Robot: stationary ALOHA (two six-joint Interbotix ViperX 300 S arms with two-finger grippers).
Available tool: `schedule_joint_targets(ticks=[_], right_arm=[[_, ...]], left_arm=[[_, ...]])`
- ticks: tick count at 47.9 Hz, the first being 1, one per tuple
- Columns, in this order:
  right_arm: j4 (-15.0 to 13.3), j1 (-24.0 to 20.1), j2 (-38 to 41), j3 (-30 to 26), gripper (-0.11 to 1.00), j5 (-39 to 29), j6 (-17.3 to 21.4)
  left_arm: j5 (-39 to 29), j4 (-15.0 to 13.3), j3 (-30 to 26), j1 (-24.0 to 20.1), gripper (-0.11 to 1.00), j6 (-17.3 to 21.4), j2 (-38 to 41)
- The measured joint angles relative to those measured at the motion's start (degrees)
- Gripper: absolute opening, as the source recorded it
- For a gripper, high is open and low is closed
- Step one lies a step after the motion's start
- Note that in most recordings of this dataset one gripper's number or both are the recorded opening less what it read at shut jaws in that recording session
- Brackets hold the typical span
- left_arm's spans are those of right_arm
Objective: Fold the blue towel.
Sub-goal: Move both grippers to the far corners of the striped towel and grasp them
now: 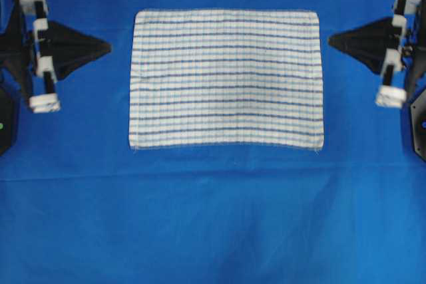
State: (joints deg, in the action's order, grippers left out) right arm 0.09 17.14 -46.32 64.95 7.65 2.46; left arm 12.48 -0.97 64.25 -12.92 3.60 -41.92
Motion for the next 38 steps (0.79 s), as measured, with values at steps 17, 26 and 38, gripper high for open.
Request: schedule_joint_targets(ticks=[17, 26, 38], right_arm=[[0.0, 12.04, 11.6, -1.14, 0.34, -1.85, 0.44], [0.0, 17.31, 22.15, -3.43, 0.61, -1.93, 0.18], [-0.62, 19.86, 35.16, -6.15, 0.58, 0.18, -0.09]], left_arm=[[0.26, 0.0, -1.32, -9.05, 0.65, -0.09, 10.46], [5.36, 0.0, -1.76, -14.59, 0.84, 0.53, 21.36], [12.92, 0.0, -3.69, -18.37, 0.84, 0.7, 35.42]])
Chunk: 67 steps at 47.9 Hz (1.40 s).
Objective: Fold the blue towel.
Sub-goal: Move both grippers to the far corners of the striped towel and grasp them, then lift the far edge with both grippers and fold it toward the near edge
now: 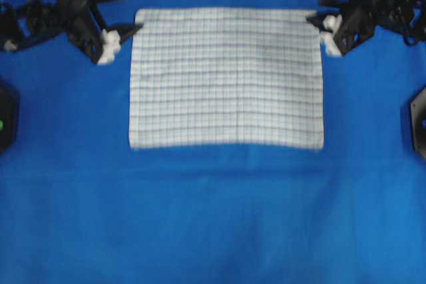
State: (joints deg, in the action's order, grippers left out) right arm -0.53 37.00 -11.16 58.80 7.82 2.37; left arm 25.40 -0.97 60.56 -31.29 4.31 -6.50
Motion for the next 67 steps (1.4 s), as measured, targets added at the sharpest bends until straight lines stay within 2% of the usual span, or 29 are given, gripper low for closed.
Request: schedule_joint_targets(ticks=[14, 25, 28, 30, 31, 37, 40, 60, 67], right_arm=[[-0.35, 4.04, 9.76, -0.53, 0.58, 5.54, -0.26], [-0.44, 5.19, 12.92, -0.53, 0.55, 8.35, -0.62], [-0.44, 5.45, 13.1, -0.53, 0.51, 8.96, -0.62], [-0.35, 5.62, 13.27, -0.53, 0.44, 9.49, -0.79], [-0.44, 5.71, 13.36, -0.62, 0.39, 9.67, -0.79], [-1.23, 5.71, 13.54, -0.53, 0.08, 10.02, -0.79], [-1.49, 5.71, 13.62, -0.62, 0.07, 10.02, -0.79], [-1.58, 5.71, 13.54, -0.62, 0.07, 9.93, -0.7], [-1.67, 5.71, 11.16, -0.53, 0.07, 8.79, -0.62]], left_arm=[[2.81, 0.0, -4.22, -2.81, 0.83, 0.09, 11.95], [2.81, 0.0, -6.5, -4.57, 0.76, 0.0, 15.82], [2.29, -0.09, -6.86, -5.36, 0.64, 0.0, 16.35], [1.85, -0.09, -7.03, -5.98, 0.54, 0.0, 16.52], [1.49, -0.18, -7.12, -6.24, 0.46, 0.0, 16.79], [0.35, -0.09, -8.0, -6.15, 0.15, -0.18, 18.02], [0.0, -0.09, -8.26, -5.8, 0.04, -0.09, 18.37], [-0.44, -0.18, -8.26, -5.27, 0.03, 0.09, 18.46], [-2.46, -0.18, -8.35, -5.27, 0.03, 0.09, 17.05]])
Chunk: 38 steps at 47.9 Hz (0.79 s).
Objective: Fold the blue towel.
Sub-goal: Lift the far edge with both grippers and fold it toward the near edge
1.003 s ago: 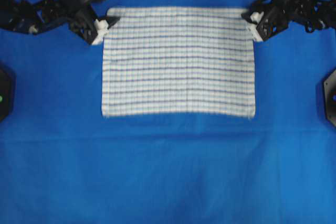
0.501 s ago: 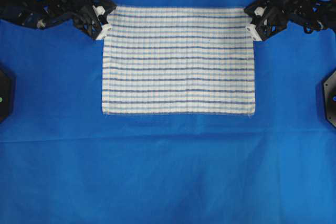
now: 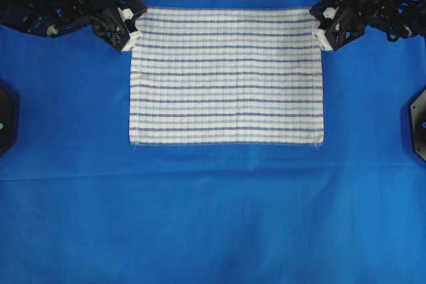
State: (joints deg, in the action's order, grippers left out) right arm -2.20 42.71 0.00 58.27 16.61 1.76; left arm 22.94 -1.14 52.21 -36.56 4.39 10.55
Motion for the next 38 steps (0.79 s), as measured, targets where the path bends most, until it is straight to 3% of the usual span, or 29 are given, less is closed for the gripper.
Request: schedule_joint_targets(ticks=[13, 28, 38], right_arm=[[0.0, -0.09, -7.12, 0.53, 0.07, -3.43, 0.18], [0.09, -0.79, -8.7, 2.11, 0.07, -3.87, 0.44], [0.18, -4.75, -12.83, 5.01, 0.07, -5.54, 1.05]], left_arm=[[-3.34, 0.0, 0.09, 0.53, 0.03, 0.0, -6.86], [-4.39, 0.0, 0.88, 3.16, 0.03, 0.0, -8.26], [-6.68, 0.0, 3.43, 6.94, 0.03, 0.0, -13.18]])
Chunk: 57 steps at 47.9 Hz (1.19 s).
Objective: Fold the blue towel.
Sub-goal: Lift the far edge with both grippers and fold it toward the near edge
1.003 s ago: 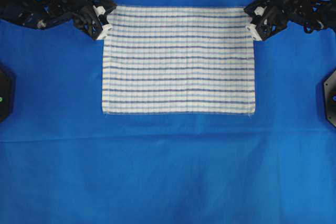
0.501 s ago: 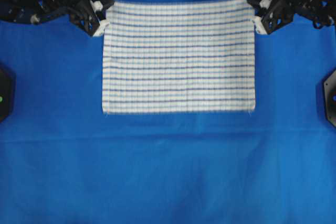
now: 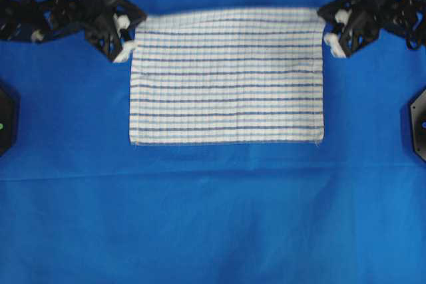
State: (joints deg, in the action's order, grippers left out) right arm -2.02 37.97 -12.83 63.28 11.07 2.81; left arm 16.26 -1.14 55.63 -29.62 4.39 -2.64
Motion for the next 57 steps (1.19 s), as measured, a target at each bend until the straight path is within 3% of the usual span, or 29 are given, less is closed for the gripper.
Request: schedule_joint_targets(ticks=[17, 27, 48, 57], right_arm=[[3.34, -9.58, -12.13, 3.6, 0.07, -8.7, 0.35], [4.39, -15.29, -17.14, 4.75, 0.07, -13.45, 2.99], [4.39, -24.61, -15.73, 5.1, 0.07, -16.08, 9.32], [4.39, -26.98, -12.66, 5.1, 0.07, -16.08, 11.6]], left_arm=[[-3.16, 0.0, 4.39, 9.32, 0.03, -0.97, -9.76], [-6.94, 0.0, 6.59, 14.06, 0.03, -2.9, -14.94], [-7.82, -0.09, 7.56, 24.52, 0.03, -8.44, -14.85], [-7.56, -0.09, 7.38, 25.93, 0.03, -10.2, -12.48]])
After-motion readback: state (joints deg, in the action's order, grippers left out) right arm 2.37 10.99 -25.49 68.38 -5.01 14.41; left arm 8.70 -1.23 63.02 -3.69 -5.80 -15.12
